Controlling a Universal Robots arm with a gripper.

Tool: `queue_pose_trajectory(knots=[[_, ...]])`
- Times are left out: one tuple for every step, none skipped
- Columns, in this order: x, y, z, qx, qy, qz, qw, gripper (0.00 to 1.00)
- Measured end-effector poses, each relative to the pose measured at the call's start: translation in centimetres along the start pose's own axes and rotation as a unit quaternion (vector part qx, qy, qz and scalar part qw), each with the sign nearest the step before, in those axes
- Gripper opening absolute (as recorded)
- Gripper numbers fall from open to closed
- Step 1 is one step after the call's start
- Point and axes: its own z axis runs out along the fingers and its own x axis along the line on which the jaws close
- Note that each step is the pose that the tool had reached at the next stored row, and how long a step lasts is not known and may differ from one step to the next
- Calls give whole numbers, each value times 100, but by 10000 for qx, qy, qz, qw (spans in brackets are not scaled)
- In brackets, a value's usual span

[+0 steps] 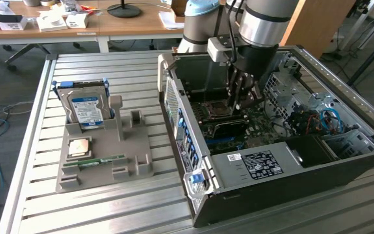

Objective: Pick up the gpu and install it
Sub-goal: 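Insert the gpu into the slot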

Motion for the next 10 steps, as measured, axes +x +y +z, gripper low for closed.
queue_pose_trajectory(knots=[[0, 0, -17, 0, 0, 0, 10000, 34], [0, -1, -34, 0, 0, 0, 10000, 34], [0, -1, -52, 0, 0, 0, 10000, 34], [0, -1, -68, 0, 0, 0, 10000, 34], [-1, -1, -84, 0, 0, 0, 10000, 34], [-1, -1, -97, 0, 0, 0, 10000, 34], [-1, -1, -101, 0, 0, 0, 10000, 34], [-1, -1, -100, 1, -1, -1, 10000, 34], [-1, -1, -100, 0, -1, 0, 10000, 34], [-1, -1, -101, 0, -1, 0, 10000, 34]])
